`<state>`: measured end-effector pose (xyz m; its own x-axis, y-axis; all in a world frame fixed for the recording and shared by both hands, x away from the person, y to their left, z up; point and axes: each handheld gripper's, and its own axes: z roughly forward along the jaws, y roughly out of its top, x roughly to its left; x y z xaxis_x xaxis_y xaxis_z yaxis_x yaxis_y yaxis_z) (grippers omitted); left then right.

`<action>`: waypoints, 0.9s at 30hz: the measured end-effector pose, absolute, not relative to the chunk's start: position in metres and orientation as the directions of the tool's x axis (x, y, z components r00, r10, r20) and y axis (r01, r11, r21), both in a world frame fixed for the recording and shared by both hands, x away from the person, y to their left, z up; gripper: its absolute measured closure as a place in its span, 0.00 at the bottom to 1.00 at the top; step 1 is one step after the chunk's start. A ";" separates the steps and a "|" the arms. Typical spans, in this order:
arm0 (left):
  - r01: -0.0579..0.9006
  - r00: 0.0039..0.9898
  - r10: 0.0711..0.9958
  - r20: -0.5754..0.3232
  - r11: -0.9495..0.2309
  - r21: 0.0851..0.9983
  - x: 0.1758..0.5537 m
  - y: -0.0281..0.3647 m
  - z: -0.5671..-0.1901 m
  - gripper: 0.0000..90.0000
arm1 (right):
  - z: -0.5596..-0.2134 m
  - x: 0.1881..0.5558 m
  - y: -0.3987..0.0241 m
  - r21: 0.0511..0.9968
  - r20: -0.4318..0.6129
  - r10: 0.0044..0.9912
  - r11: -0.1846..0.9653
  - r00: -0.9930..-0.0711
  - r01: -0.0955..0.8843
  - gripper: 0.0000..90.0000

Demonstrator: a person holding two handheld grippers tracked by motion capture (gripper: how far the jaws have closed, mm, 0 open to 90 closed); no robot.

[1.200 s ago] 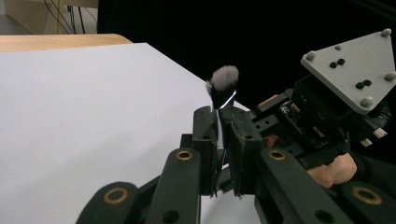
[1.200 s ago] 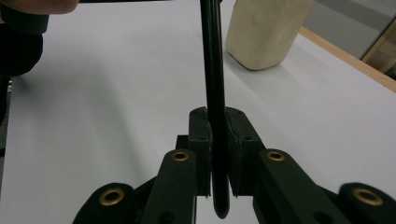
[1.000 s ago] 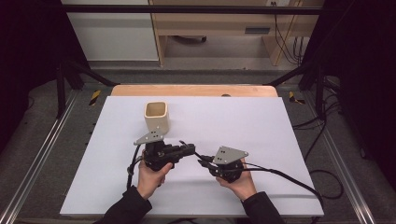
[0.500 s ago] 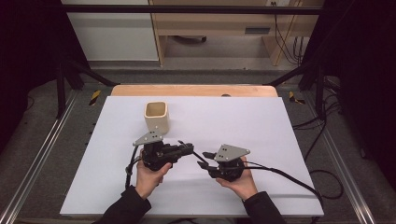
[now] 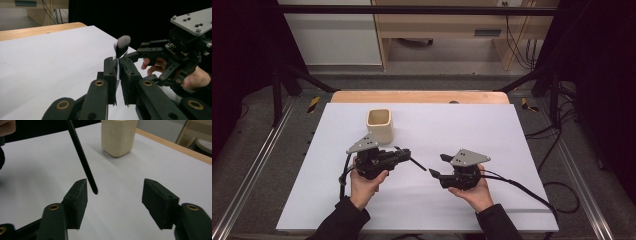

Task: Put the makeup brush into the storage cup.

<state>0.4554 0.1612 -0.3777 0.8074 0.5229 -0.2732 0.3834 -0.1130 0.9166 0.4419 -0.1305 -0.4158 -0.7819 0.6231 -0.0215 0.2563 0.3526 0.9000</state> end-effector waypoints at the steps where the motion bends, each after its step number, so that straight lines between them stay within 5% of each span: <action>1: 0.383 0.805 0.527 -0.271 -0.114 0.917 0.456 0.163 -0.377 0.93 | -0.415 0.442 -0.132 0.901 -0.021 0.633 0.347 -0.774 0.259 0.38; 14: 0.391 0.767 0.590 -0.252 -0.118 0.913 0.457 0.182 -0.368 0.93 | -0.411 0.446 -0.154 0.904 0.031 0.709 0.281 -0.705 0.322 0.19; 27: 0.386 0.724 0.656 -0.214 -0.128 0.914 0.458 0.199 -0.356 0.92 | -0.412 0.449 -0.172 0.900 0.035 0.744 0.266 -0.667 0.344 0.16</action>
<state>0.4575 0.1993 -0.3563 0.7241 0.6558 -0.2136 0.3856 -0.1281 0.9137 0.4485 -0.1719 -0.4121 -0.6668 0.7444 0.0346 0.3442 0.2665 0.9003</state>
